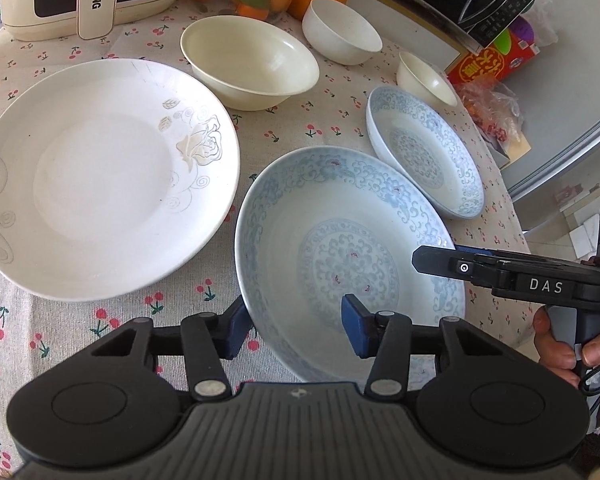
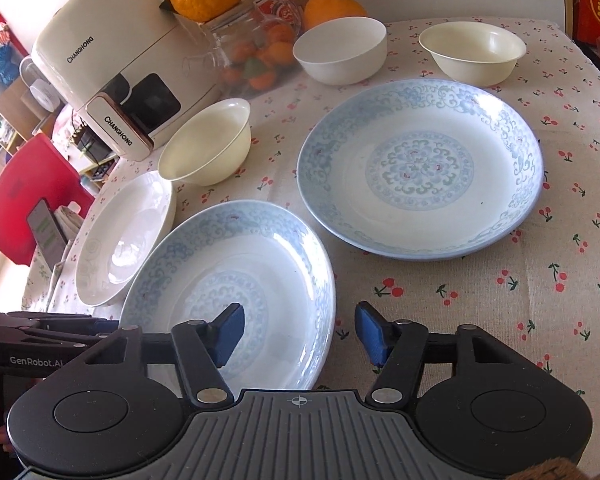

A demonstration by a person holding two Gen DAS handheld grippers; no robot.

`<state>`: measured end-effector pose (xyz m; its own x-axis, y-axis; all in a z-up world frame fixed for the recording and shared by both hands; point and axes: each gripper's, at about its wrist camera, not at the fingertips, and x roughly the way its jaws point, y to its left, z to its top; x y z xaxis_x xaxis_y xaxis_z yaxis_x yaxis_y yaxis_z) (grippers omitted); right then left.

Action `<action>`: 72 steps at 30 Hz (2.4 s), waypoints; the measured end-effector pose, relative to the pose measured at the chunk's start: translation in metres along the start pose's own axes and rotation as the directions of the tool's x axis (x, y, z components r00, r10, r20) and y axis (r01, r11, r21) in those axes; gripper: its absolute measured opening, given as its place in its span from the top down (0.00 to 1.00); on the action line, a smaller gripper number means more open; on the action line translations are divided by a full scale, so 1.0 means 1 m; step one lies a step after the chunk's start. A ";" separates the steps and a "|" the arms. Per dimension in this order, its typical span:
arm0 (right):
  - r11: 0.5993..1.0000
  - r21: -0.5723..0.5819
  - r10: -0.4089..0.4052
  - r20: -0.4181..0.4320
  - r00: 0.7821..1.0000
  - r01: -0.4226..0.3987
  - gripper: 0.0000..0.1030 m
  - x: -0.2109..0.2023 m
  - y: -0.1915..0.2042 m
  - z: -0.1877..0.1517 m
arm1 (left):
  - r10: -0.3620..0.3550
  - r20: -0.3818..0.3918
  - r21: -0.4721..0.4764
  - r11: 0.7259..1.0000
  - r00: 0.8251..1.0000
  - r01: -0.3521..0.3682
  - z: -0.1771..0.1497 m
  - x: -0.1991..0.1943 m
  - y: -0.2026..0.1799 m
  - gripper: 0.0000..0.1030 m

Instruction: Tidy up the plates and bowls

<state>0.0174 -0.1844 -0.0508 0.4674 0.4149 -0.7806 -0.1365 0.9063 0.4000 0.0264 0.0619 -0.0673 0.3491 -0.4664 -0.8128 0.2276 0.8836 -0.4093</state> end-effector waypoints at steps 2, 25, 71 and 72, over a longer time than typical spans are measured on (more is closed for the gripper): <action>1.000 -0.002 0.003 -0.006 1.000 -0.003 0.62 0.001 0.000 -0.001 | 0.006 0.000 -0.005 1.000 1.000 -0.006 0.000 -0.001 0.001 0.63; 0.999 -0.029 -0.041 0.045 0.998 0.042 0.84 -0.011 -0.003 0.000 | 0.022 0.036 -0.004 1.000 0.999 -0.022 0.000 -0.012 0.002 0.87; 0.970 0.123 -0.229 0.176 0.957 0.209 0.87 -0.026 -0.086 0.066 | 0.093 0.161 0.136 0.984 0.983 -0.115 0.081 0.056 -0.085 0.91; 0.969 0.120 -0.235 0.172 0.957 0.217 0.87 -0.025 -0.087 0.067 | 0.095 0.163 0.139 0.983 0.982 -0.118 0.081 0.057 -0.086 0.91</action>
<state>0.0758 -0.2787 -0.0341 0.6295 0.1697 -0.7583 0.0740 0.9583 0.2759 0.1003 -0.0438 -0.0453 0.5123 -0.3811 -0.7696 0.3087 0.9180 -0.2490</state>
